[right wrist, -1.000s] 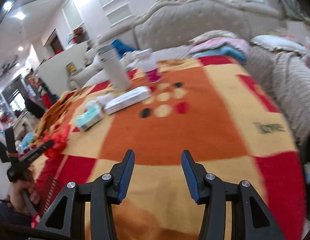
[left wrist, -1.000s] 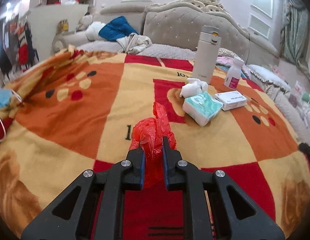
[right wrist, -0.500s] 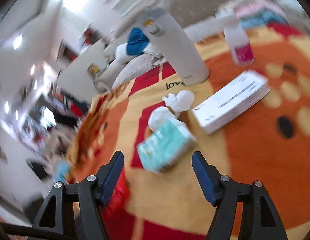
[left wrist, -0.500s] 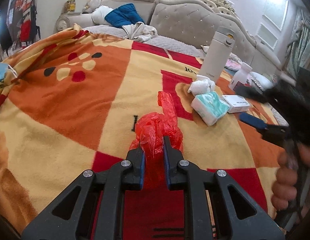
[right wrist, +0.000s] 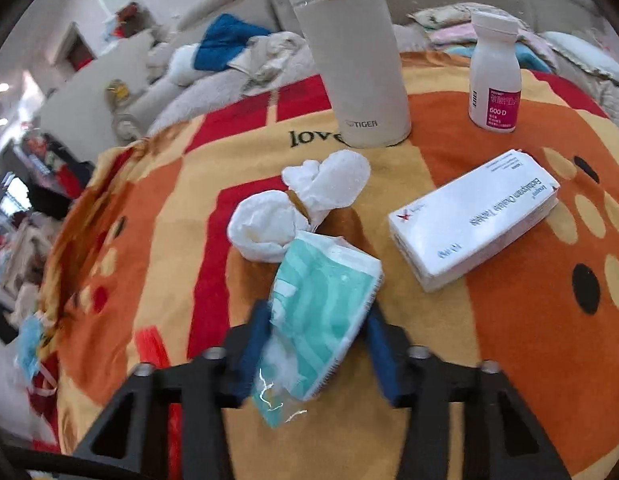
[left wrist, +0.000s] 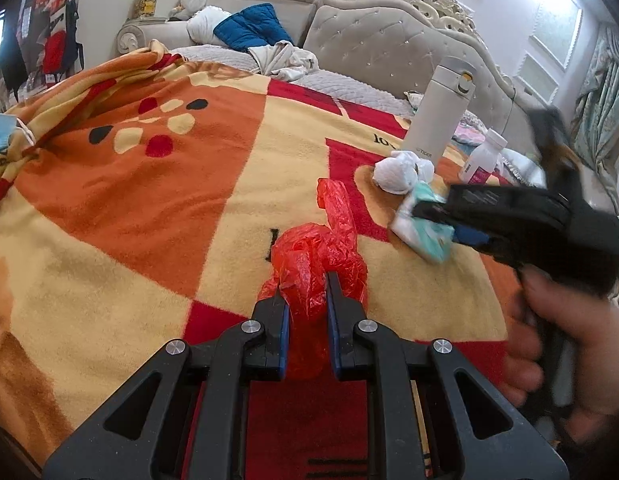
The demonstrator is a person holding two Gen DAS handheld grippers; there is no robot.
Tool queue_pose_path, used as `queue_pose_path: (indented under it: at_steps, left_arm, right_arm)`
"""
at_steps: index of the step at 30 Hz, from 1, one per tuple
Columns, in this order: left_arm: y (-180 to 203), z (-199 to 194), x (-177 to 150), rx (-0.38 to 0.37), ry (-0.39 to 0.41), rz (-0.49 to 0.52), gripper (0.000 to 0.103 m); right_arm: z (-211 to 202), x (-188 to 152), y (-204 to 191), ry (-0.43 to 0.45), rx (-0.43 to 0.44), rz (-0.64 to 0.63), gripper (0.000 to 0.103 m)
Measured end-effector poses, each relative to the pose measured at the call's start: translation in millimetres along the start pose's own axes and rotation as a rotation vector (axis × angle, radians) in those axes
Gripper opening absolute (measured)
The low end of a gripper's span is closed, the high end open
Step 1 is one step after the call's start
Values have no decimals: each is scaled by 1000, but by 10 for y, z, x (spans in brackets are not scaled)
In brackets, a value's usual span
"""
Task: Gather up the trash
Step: 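Grasp the red plastic bag with the left gripper while the right grasps the teal tissue pack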
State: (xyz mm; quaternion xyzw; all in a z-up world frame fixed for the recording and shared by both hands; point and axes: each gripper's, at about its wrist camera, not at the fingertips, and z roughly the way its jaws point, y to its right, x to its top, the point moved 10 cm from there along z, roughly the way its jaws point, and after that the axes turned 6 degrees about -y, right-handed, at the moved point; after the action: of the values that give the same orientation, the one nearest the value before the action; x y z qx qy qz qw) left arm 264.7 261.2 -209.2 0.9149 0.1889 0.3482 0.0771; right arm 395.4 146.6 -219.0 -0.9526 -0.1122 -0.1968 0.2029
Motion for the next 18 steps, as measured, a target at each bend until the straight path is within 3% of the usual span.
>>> queue_pose_path:
  at_steps: [5,11,14,18]
  left_arm:
    - [-5,10,6,3,-2,1,14]
    - [61,-14,-3,54,8,50,12]
    - [245,-90,-107,60,-4,74,12]
    - [787,-261,-321,19,-21,100,12]
  right_arm:
    - [-427,-221,311,22,67,-44,34]
    - [-1167,-813,863,51,142,-115,34]
    - [-1455,-1127,1126,77,111,-209,34]
    - [-1714,-1383,1358,149,115,-279,34]
